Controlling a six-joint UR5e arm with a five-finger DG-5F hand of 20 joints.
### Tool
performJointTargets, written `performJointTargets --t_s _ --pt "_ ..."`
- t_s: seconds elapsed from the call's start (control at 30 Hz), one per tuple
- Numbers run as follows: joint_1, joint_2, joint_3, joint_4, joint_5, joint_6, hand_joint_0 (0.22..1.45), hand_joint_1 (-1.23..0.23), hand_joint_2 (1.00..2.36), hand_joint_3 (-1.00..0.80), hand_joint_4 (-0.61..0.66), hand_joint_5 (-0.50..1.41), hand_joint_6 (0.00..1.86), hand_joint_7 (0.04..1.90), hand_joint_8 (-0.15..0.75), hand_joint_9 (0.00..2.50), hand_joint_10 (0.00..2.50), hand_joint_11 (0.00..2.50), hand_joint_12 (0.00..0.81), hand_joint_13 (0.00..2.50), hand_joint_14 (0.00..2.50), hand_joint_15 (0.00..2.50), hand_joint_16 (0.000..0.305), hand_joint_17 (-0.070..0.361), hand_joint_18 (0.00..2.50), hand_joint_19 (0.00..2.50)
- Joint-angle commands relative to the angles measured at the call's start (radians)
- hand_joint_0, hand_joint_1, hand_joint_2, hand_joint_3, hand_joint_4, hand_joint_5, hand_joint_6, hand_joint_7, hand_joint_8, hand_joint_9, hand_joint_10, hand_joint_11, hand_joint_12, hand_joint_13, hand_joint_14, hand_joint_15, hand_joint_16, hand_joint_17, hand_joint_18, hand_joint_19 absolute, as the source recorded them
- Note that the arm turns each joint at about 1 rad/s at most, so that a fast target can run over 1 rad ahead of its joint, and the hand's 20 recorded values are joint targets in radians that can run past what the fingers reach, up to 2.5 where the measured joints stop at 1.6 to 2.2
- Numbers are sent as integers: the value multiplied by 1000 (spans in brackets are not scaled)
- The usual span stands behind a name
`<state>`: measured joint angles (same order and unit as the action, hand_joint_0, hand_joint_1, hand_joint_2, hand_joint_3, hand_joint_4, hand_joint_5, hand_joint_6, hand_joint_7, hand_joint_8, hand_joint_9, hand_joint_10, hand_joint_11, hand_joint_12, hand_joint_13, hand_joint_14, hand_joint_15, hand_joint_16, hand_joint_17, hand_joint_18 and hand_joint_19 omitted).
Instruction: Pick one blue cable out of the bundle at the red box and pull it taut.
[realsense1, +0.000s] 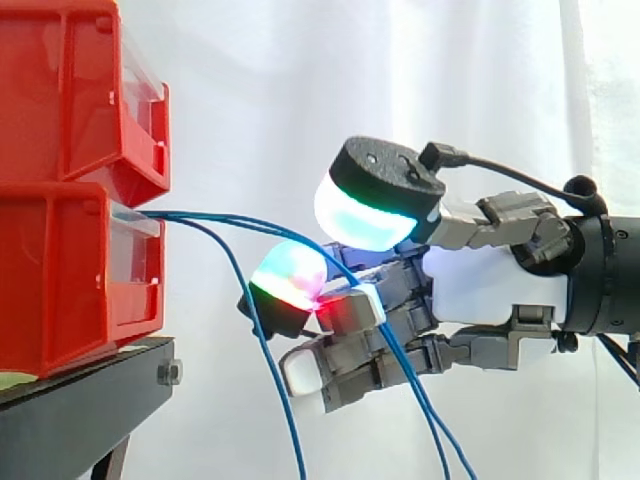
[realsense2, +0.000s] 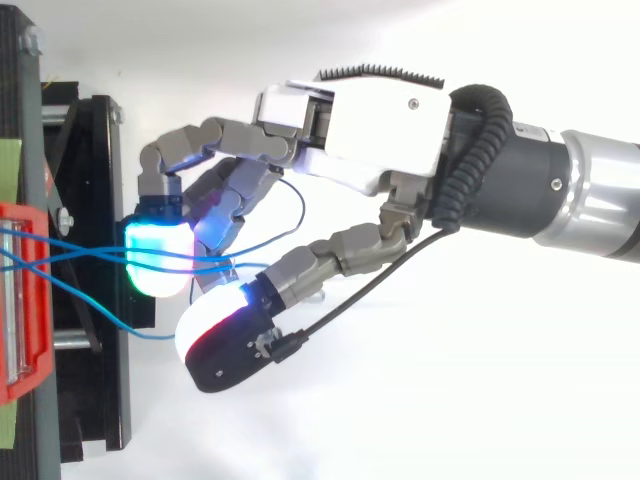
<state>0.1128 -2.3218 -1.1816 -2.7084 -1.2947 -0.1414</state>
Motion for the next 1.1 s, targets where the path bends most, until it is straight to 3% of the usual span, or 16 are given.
performJointTargets --t_s 0.0,0.13,0.23,0.33,0.4,0.5,0.57,0.87,1.0,1.07 --pt "-1 -1 0 -1 0 -4 504 -780 1000 -500 218 -86 685 1172 356 1100 17 1216 407 670 17 492 59 132 560 459" --pt "-1 -1 0 -1 0 -6 560 -580 1000 -489 183 -82 692 1177 338 1130 18 1227 391 675 18 496 54 121 559 492" --pt "-1 1 0 -1 0 -6 616 -512 1009 -387 173 -81 697 1164 332 1139 18 1229 384 675 18 495 52 118 548 507" --pt "-1 -1 0 -1 0 -6 624 -540 1013 -325 278 -68 666 1182 338 1143 19 1177 384 675 19 492 52 117 547 498" --pt "1 -1 0 -1 0 -6 634 -591 1016 -274 369 -37 502 1365 335 1099 19 877 372 648 16 425 52 116 546 484" --pt "-1 1 0 -1 0 -6 642 -644 1017 -229 510 -42 504 1140 327 1111 17 787 370 639 14 388 51 115 550 474" --pt "-1 1 0 -1 0 -6 644 -653 1017 -218 531 -43 504 1108 330 1114 16 764 370 638 14 385 51 115 552 472" --pt "1 1 0 -1 0 -12 648 -740 1021 -139 389 -47 504 1252 346 1100 21 934 380 638 15 413 51 116 559 463" --pt "1 -1 2 -1 0 -14 619 -797 1021 -140 296 -44 500 1418 347 1080 21 1055 382 629 16 429 53 119 561 461" --pt "2 1 2 -1 0 -15 603 -803 1018 -150 262 -53 544 1383 359 1088 21 1087 394 637 15 426 56 125 579 448"
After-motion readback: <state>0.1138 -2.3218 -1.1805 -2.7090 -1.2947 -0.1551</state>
